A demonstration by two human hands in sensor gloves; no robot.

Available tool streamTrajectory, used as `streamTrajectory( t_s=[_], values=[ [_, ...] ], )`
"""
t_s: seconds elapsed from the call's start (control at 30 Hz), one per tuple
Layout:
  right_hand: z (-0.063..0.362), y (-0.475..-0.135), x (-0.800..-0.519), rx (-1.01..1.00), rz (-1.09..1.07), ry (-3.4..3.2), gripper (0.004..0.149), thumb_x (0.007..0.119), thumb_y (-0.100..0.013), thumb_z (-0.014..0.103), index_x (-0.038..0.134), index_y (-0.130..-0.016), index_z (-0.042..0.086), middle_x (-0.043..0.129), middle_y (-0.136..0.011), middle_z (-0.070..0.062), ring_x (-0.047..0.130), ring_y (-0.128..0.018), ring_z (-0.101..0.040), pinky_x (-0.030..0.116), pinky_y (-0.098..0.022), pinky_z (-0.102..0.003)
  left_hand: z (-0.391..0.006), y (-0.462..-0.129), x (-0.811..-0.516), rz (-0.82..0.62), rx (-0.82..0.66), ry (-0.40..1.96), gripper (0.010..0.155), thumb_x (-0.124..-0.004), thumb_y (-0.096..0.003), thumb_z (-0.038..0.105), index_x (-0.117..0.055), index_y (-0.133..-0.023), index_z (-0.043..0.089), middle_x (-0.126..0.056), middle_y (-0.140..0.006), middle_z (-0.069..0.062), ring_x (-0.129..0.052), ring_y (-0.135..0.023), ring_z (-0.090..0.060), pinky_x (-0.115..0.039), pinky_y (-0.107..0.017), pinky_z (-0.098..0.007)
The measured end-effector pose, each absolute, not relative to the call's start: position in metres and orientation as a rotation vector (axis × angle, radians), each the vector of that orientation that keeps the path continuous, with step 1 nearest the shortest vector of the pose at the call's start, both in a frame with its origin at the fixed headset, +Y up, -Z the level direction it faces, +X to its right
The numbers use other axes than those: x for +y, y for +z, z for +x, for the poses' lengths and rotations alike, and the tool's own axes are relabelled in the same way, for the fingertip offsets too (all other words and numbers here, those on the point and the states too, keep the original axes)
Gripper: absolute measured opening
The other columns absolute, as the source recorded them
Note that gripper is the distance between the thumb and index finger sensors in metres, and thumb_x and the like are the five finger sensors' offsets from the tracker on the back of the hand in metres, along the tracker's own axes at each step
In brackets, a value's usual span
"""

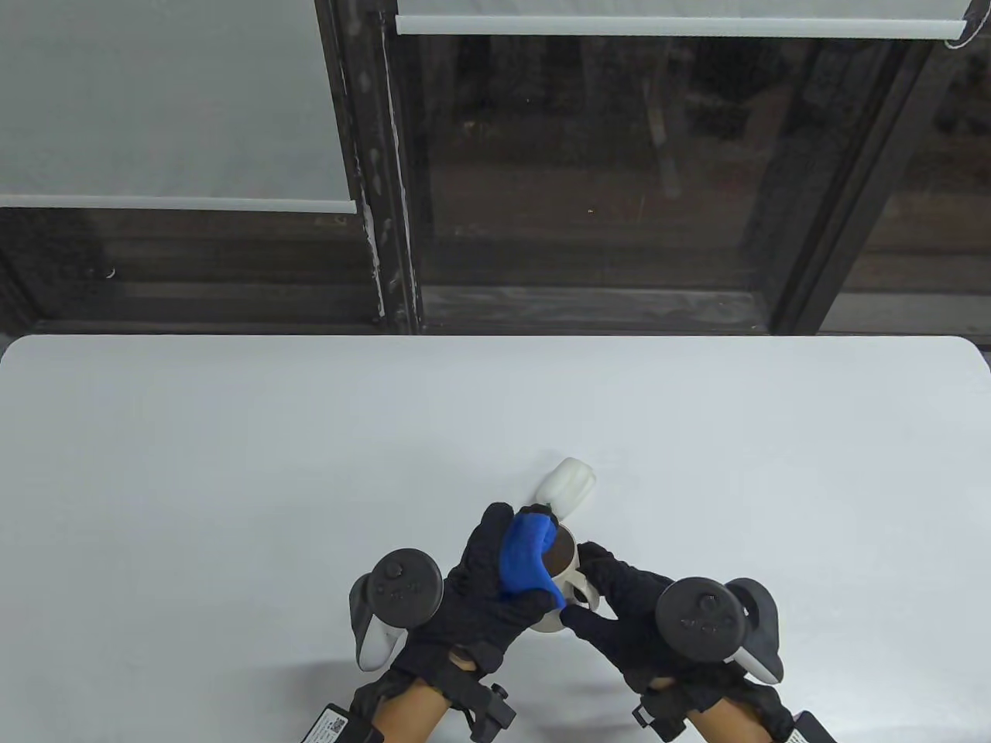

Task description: Brush the water cup with the cup brush

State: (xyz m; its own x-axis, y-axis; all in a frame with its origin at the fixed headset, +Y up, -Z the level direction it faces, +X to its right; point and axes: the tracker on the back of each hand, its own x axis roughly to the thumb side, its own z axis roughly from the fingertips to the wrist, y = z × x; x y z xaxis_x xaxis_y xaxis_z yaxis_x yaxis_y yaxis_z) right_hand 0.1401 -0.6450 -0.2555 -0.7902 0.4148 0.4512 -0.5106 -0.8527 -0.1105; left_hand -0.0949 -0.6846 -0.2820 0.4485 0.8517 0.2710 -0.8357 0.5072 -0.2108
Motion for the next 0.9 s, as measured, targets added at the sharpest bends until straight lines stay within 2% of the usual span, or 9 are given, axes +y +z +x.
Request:
streamTrajectory(
  t_s=[0.1, 0.17, 0.3, 0.43, 0.67, 0.73, 0.8, 0.9],
  values=[
    [0.128, -0.248, -0.645, -0.459, 0.587, 2.633, 0.055, 0.082, -0.044, 0.06, 0.067, -0.086, 0.029, 0.074, -0.092, -0.004, 0.099, -0.08, -0.015, 0.082, -0.062, -0.036, -0.092, -0.276, -0.68, 0.048, -0.294, 0.956, 0.106, -0.077, -0.0325, 0.073, -0.012, -0.107, 0.037, -0.03, -0.119, -0.011, -0.056, -0.11, -0.037, -0.059, -0.077, -0.052],
    [0.13, -0.248, -0.642, -0.488, 0.606, 2.624, 0.052, 0.079, -0.046, 0.06, 0.067, -0.086, 0.03, 0.075, -0.091, -0.003, 0.1, -0.079, -0.013, 0.082, -0.062, -0.034, -0.094, -0.275, -0.678, 0.064, -0.312, 0.957, 0.105, -0.077, -0.0317, 0.074, -0.015, -0.108, 0.037, -0.032, -0.119, -0.01, -0.059, -0.109, -0.036, -0.061, -0.076, -0.052],
    [0.145, -0.256, -0.641, -0.323, 0.581, 2.39, 0.047, 0.079, -0.047, 0.059, 0.071, -0.084, 0.031, 0.079, -0.088, -0.001, 0.101, -0.076, -0.013, 0.083, -0.061, -0.034, -0.101, -0.278, -0.674, 0.055, -0.379, 1.11, 0.105, -0.081, -0.0287, 0.076, -0.025, -0.108, 0.037, -0.045, -0.117, -0.011, -0.067, -0.105, -0.038, -0.067, -0.073, -0.053],
    [0.162, -0.27, -0.645, -0.066, 0.572, 2.091, 0.045, 0.08, -0.047, 0.058, 0.073, -0.083, 0.031, 0.084, -0.084, 0.003, 0.104, -0.072, -0.01, 0.085, -0.059, -0.032, -0.104, -0.285, -0.675, -0.107, -0.54, 1.344, 0.105, -0.08, -0.0276, 0.079, -0.03, -0.11, 0.037, -0.055, -0.115, -0.009, -0.064, -0.106, -0.042, -0.065, -0.073, -0.057],
    [0.157, -0.29, -0.674, 0.418, 0.552, 1.567, 0.047, 0.086, -0.042, 0.057, 0.08, -0.078, 0.028, 0.094, -0.072, 0.005, 0.113, -0.057, -0.004, 0.091, -0.053, -0.026, -0.088, -0.287, -0.684, -0.537, -0.801, 1.737, 0.105, -0.079, -0.0285, 0.084, -0.033, -0.113, 0.042, -0.056, -0.119, -0.003, -0.024, -0.118, -0.035, -0.034, -0.081, -0.065],
    [0.151, -0.29, -0.682, 0.539, 0.528, 1.474, 0.048, 0.086, -0.041, 0.058, 0.08, -0.078, 0.027, 0.095, -0.071, 0.005, 0.113, -0.056, -0.004, 0.092, -0.052, -0.025, -0.084, -0.287, -0.685, -0.604, -0.865, 1.771, 0.106, -0.078, -0.0291, 0.085, -0.031, -0.114, 0.043, -0.055, -0.12, -0.002, -0.015, -0.117, -0.028, -0.026, -0.081, -0.065],
    [0.146, -0.29, -0.687, 0.602, 0.511, 1.441, 0.048, 0.087, -0.041, 0.057, 0.08, -0.077, 0.028, 0.095, -0.072, 0.005, 0.113, -0.057, -0.005, 0.091, -0.053, -0.026, -0.084, -0.288, -0.687, -0.626, -0.875, 1.789, 0.105, -0.079, -0.0291, 0.085, -0.031, -0.114, 0.044, -0.055, -0.121, -0.002, -0.016, -0.117, -0.028, -0.025, -0.08, -0.066],
    [0.149, -0.292, -0.688, 0.565, 0.493, 1.507, 0.047, 0.085, -0.041, 0.058, 0.08, -0.078, 0.029, 0.094, -0.073, 0.007, 0.112, -0.059, -0.005, 0.091, -0.053, -0.027, -0.091, -0.292, -0.687, -0.62, -0.835, 1.742, 0.107, -0.083, -0.0293, 0.082, -0.032, -0.115, 0.041, -0.055, -0.121, -0.005, -0.02, -0.118, -0.034, -0.024, -0.08, -0.068]
  ],
)
